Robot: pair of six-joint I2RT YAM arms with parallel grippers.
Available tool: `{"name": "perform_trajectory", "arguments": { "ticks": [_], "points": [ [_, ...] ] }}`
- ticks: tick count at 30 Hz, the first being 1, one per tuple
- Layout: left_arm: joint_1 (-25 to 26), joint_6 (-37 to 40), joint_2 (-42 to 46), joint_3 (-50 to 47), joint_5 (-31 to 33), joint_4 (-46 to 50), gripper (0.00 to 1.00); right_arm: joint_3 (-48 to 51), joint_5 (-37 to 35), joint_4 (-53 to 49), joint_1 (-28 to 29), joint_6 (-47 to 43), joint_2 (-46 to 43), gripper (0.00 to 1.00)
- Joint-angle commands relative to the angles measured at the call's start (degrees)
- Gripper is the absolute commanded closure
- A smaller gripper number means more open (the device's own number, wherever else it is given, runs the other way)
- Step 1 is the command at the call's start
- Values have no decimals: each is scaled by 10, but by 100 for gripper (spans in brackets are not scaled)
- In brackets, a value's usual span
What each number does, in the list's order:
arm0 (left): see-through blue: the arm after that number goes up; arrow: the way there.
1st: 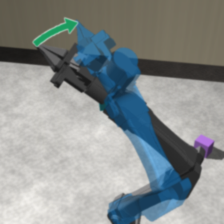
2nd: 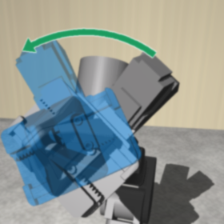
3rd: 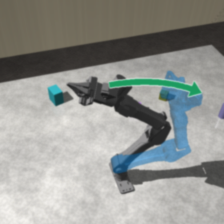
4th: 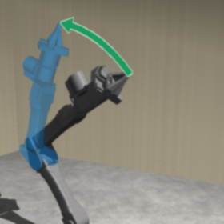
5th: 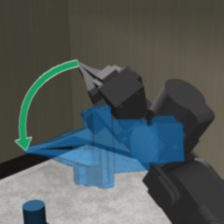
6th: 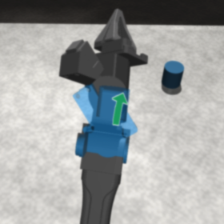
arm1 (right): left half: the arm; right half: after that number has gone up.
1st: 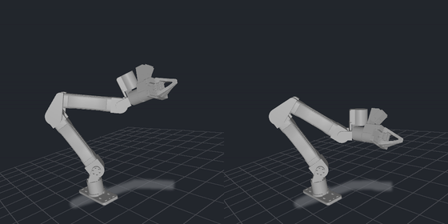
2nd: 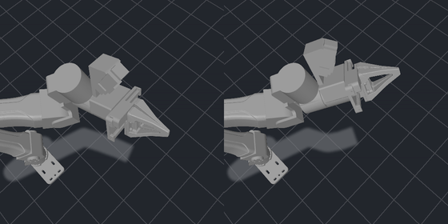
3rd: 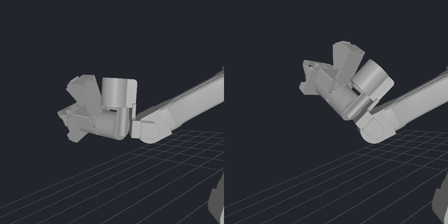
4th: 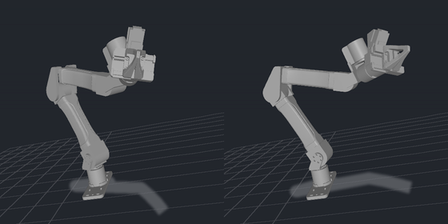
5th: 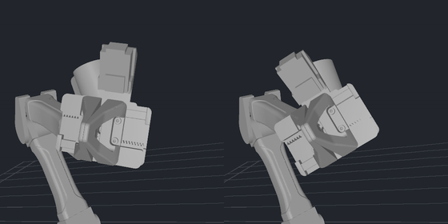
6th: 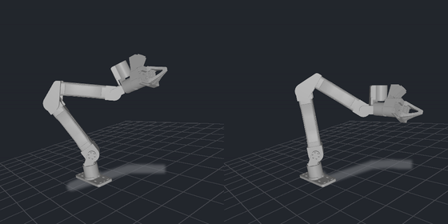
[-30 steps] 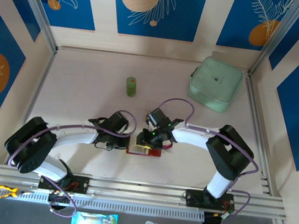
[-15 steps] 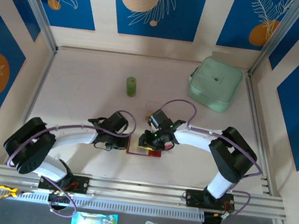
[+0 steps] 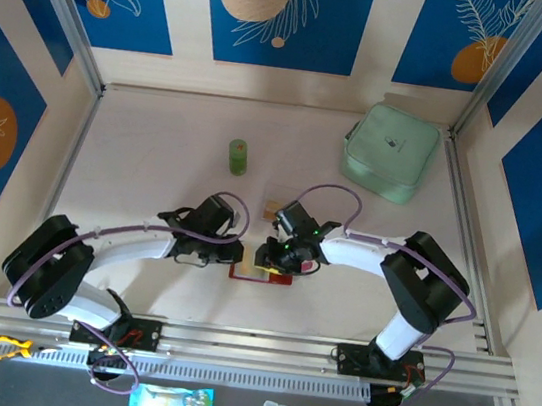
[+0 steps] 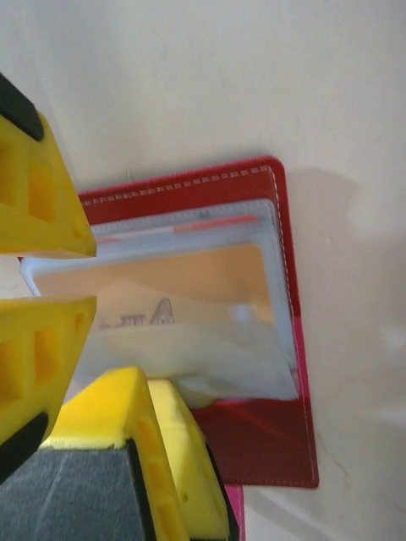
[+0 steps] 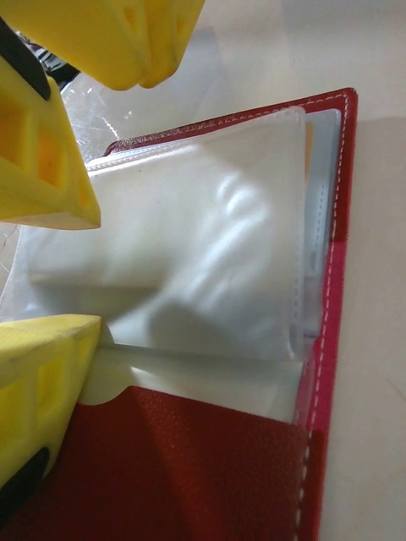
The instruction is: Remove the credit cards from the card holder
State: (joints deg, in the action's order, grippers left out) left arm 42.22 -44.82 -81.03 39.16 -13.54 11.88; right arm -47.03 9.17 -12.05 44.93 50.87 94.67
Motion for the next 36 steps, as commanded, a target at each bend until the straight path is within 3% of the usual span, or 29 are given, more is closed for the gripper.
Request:
{"name": "perform_trajectory", "arguments": {
  "ticks": [1, 18, 26, 36],
  "points": [
    [-2, -18, -21, 15, -35, -36, 78, 16, 14, 7, -6, 9, -19, 69],
    [3, -32, -69, 36, -75, -80, 73, 30, 20, 10, -14, 9, -40, 75],
    [10, -36, -71, 53, -82, -77, 72, 36, -6, -28, -26, 2, -100, 75],
    [30, -41, -111, 94, -90, -80, 72, 68, -23, -90, -82, -19, -219, 74]
  ]
}}
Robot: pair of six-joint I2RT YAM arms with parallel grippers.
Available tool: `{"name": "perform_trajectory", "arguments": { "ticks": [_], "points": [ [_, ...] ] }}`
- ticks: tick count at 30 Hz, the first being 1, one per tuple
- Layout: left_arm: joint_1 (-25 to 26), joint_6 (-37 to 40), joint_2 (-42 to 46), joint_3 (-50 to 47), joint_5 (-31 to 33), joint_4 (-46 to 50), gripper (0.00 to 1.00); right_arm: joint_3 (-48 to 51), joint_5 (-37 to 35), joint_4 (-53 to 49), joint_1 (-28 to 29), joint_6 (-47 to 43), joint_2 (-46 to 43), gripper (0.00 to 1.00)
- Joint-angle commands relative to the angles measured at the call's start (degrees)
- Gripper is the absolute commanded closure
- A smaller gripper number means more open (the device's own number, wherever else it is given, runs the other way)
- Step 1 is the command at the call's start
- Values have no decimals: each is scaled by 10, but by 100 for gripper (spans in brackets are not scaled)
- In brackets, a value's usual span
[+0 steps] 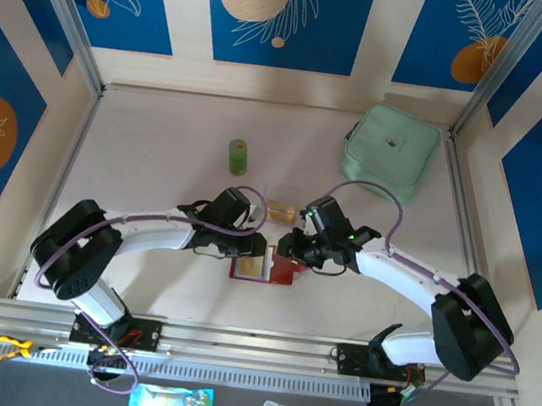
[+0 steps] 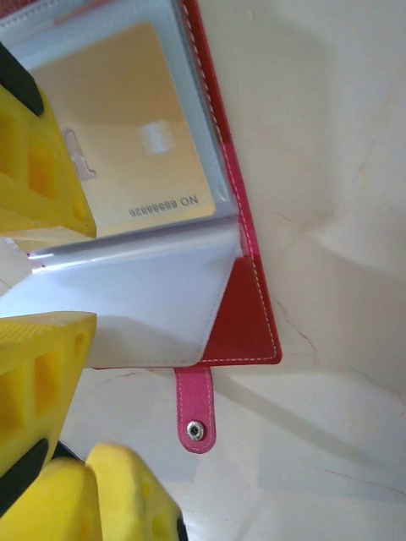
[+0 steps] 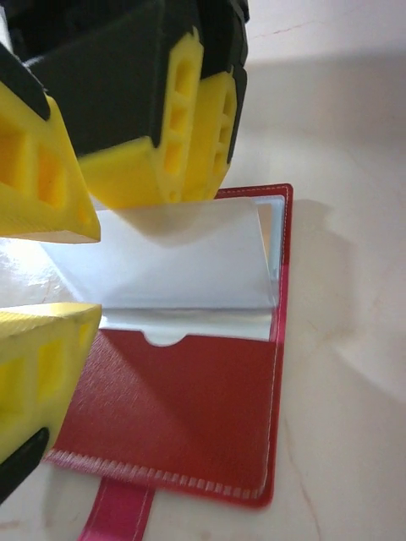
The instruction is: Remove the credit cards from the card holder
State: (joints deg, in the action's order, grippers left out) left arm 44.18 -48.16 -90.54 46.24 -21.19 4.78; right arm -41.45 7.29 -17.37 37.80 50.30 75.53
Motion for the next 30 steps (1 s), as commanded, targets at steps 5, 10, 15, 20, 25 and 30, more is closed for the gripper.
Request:
{"name": "perform_trajectory", "arguments": {
  "ticks": [5, 10, 15, 20, 25, 30],
  "points": [
    [23, -10, -48, 50, -15, -7, 72, 27, 5, -49, -32, -19, -60, 74],
    [30, -9, -68, 63, -17, -7, 72, 37, 14, -40, -35, -14, -64, 74],
    [30, -3, -79, 74, -19, -3, 72, 35, 11, -40, -24, -9, -62, 74],
    [28, 14, -67, 80, -8, 22, 73, 33, 13, -24, -12, 1, -48, 74],
    [13, 27, -34, 58, 10, 40, 74, 19, 28, 4, 0, 9, -7, 74],
    [-20, 32, 12, 10, 11, 41, 75, -3, 40, 28, 14, 14, 46, 74]
  ]
}}
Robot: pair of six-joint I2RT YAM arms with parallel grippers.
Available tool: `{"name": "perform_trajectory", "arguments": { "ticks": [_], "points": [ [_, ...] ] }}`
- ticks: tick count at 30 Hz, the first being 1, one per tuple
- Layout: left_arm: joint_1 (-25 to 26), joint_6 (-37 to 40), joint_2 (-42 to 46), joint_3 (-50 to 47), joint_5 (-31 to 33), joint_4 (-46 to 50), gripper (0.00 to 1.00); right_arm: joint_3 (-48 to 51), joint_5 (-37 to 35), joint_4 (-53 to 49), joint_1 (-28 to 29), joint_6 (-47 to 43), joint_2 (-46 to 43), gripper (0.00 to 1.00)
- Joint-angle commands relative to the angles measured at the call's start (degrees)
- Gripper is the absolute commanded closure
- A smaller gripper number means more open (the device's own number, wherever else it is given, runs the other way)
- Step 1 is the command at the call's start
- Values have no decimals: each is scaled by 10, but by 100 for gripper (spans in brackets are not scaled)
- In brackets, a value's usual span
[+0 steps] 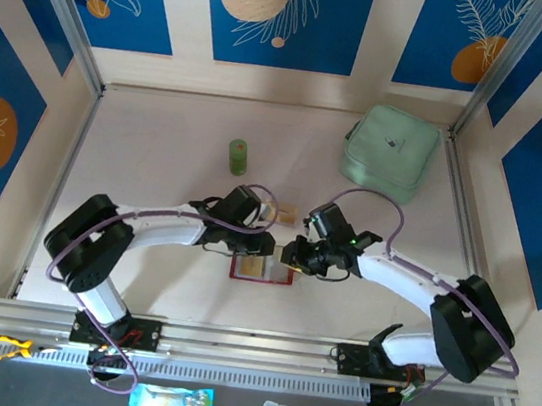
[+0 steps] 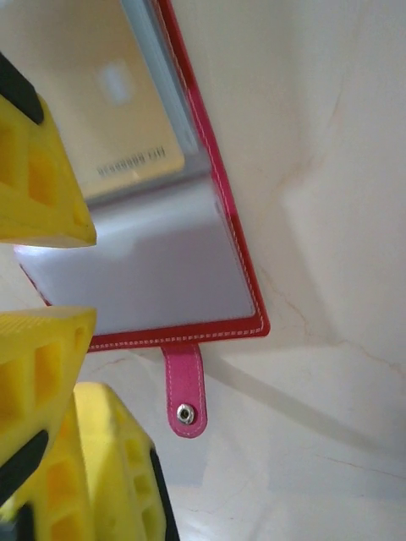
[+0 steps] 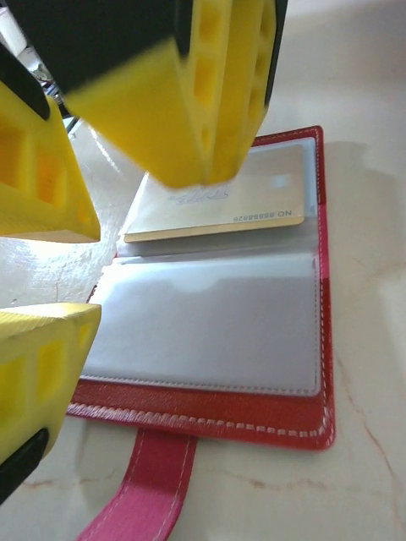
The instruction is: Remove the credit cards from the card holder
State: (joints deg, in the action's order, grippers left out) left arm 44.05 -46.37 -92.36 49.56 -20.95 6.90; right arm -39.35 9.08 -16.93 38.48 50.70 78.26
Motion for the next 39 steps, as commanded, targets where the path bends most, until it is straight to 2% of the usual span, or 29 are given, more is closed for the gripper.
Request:
{"name": "perform_trajectory", "arguments": {
  "ticks": [1, 8, 15, 31, 39],
  "points": [
    [-23, 17, 40, -29, 9, 24, 76, -28, 25, 29, 9, 11, 28, 74],
    [-51, 21, 83, -82, 24, 41, 76, -61, 44, 57, 23, 11, 95, 75],
    [-56, 16, 69, -100, 9, 27, 80, -88, 54, 59, 31, 3, 142, 75],
    [-59, 26, 47, -105, 26, 43, 88, -103, 67, 66, 34, -2, 177, 75],
    [-60, 27, 45, -107, 30, 46, 88, -106, 74, 72, 36, -1, 189, 75]
  ]
}}
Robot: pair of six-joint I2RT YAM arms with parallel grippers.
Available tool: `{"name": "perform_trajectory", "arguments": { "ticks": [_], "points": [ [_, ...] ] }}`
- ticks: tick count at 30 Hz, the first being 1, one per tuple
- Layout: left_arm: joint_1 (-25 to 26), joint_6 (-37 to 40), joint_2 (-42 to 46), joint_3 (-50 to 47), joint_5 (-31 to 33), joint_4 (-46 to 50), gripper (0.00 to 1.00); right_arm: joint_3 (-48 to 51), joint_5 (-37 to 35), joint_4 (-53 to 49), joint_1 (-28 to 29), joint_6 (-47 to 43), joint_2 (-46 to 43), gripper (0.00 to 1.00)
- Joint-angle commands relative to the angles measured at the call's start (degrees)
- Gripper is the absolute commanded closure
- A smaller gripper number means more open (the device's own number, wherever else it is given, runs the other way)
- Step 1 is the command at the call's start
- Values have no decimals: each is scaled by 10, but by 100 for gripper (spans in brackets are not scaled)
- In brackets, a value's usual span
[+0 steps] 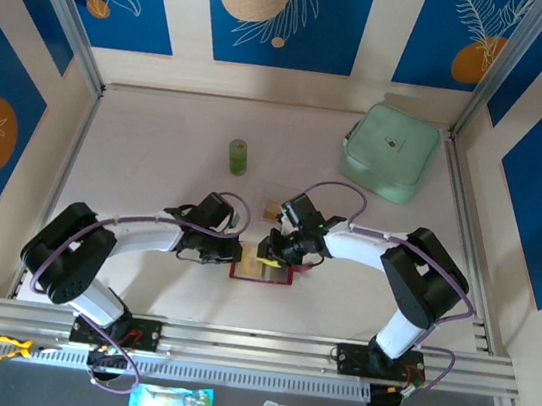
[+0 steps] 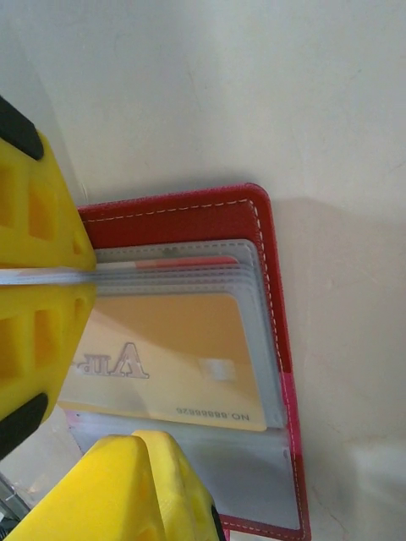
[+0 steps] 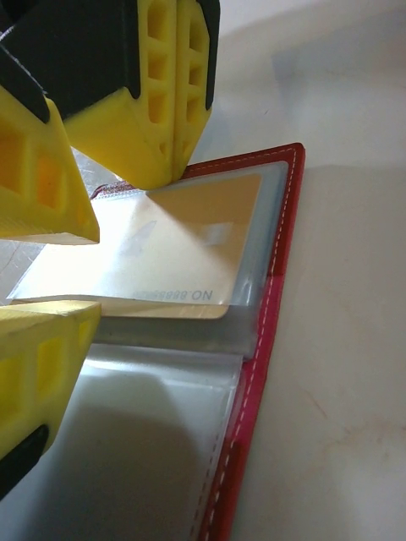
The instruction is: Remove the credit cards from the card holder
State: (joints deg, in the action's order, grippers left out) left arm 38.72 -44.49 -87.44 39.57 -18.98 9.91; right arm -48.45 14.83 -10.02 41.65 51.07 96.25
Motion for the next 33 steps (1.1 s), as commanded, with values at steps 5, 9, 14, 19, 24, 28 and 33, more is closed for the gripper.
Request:
{"name": "perform_trajectory", "arguments": {
  "ticks": [5, 9, 14, 19, 24, 28, 33],
  "points": [
    [-8, 9, -5, -8, 10, 18, 88, -19, 17, 1, 5, -5, 17, 75],
    [-8, 9, -6, -5, 10, 19, 88, -19, 20, 2, 5, -7, 21, 75],
    [-8, 9, -6, -4, 10, 21, 88, -20, 29, 9, 7, -8, 25, 77],
    [-8, 10, -6, -2, 9, 22, 88, -23, 39, 12, 7, -9, 33, 78],
    [-8, 11, -6, 0, 10, 25, 88, -28, 16, -16, 7, -15, 36, 78],
    [-8, 12, -6, 1, 12, 28, 88, -33, -15, -46, 11, -24, 29, 78],
    [-9, 11, -6, 2, 12, 29, 88, -42, -42, -74, 13, -36, 20, 77]
  ]
}}
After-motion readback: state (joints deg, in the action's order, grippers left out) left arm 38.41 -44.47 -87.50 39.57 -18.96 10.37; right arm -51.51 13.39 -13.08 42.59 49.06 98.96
